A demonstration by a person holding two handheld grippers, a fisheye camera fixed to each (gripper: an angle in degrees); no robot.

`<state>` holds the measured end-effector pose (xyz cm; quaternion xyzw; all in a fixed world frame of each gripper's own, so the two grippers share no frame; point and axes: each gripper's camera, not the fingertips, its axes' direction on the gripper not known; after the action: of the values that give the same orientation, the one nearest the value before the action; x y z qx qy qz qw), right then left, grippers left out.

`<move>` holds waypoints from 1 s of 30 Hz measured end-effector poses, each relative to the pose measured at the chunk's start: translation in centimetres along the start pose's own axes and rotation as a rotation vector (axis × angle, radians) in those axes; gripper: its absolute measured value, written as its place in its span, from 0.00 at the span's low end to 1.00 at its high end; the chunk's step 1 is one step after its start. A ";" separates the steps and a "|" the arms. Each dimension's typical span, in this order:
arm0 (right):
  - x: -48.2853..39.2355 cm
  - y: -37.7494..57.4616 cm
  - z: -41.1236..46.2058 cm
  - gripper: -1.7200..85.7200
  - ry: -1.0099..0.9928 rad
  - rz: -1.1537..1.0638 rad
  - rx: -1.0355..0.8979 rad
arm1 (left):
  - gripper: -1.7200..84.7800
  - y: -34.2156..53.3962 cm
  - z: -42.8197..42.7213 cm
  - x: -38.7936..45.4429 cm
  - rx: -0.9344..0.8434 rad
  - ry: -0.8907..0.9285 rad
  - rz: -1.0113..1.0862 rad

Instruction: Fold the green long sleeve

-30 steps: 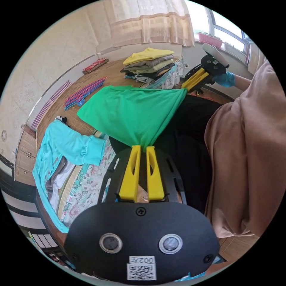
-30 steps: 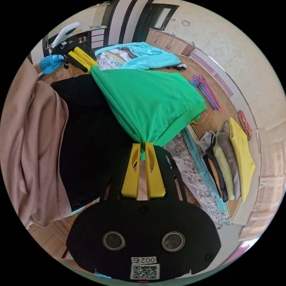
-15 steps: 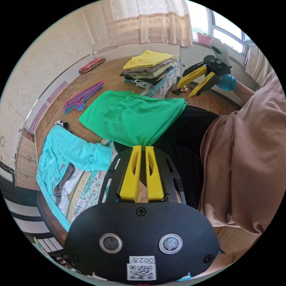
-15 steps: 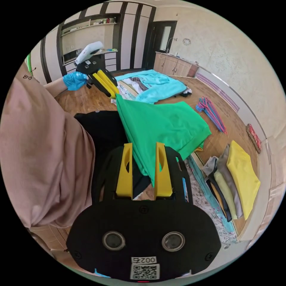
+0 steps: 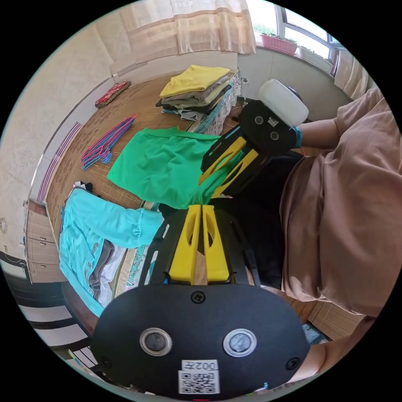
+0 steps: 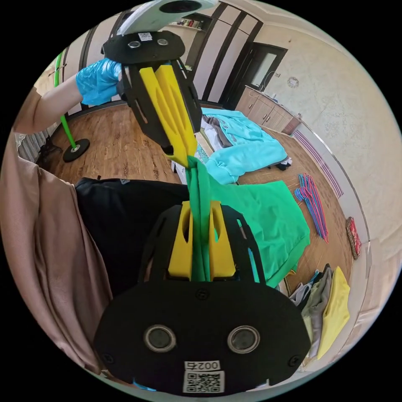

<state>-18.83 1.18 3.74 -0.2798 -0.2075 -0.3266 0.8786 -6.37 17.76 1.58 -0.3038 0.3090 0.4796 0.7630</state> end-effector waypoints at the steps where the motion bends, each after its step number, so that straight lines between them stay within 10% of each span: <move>1: 0.2 0.1 -0.2 0.08 -0.003 0.009 0.010 | 0.01 0.2 -0.1 0.0 0.010 0.011 0.002; 12: 4.6 -0.3 -1.4 0.06 -0.110 0.078 0.052 | 0.16 0.7 0.3 -1.6 0.068 -0.061 -0.025; 22: 6.9 -1.5 -0.7 0.07 -0.213 -0.011 0.005 | 0.08 -2.7 0.2 -1.2 0.083 -0.047 0.374; 30: 7.4 -0.8 1.0 0.15 -0.029 0.043 -0.114 | 0.03 -2.7 -1.4 -4.0 0.165 -0.006 0.267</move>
<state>-14.40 -2.06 8.80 -0.3385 -0.1954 -0.3147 0.8650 -5.59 13.57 4.23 -0.1949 0.3827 0.5508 0.7157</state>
